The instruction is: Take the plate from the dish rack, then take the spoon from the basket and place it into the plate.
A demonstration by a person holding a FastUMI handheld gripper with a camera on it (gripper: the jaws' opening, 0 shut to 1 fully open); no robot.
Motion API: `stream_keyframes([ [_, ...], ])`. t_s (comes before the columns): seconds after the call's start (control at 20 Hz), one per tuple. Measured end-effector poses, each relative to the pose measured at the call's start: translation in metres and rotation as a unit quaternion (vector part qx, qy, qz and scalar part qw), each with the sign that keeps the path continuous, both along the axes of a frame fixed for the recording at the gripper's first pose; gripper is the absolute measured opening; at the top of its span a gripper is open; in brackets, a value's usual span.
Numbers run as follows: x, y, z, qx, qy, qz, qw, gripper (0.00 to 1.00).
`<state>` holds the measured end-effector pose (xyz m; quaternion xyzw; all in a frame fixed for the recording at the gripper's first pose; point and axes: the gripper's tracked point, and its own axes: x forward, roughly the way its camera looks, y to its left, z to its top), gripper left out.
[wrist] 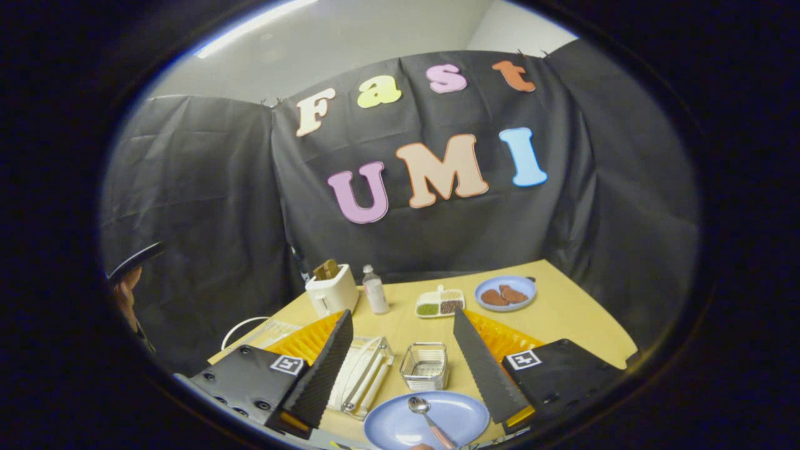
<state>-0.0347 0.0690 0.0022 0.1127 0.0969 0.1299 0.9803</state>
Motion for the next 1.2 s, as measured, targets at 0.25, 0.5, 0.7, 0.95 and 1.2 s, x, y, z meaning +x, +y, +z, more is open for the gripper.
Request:
stream_keyframes([
  [0.25, 0.002, 0.016, 0.020, -0.021, -0.026, -0.025, 0.999, 1.00],
  [0.5, 0.002, 0.033, 0.026, -0.035, -0.039, -0.031, 0.998, 1.00],
  [0.7, 0.001, 0.044, 0.030, -0.047, -0.047, -0.030, 0.997, 1.00],
  [0.95, 0.001, 0.051, 0.029, -0.046, -0.043, -0.030, 0.998, 1.00],
  [1.2, -0.002, 0.054, 0.029, -0.051, -0.043, -0.028, 0.997, 1.00],
])
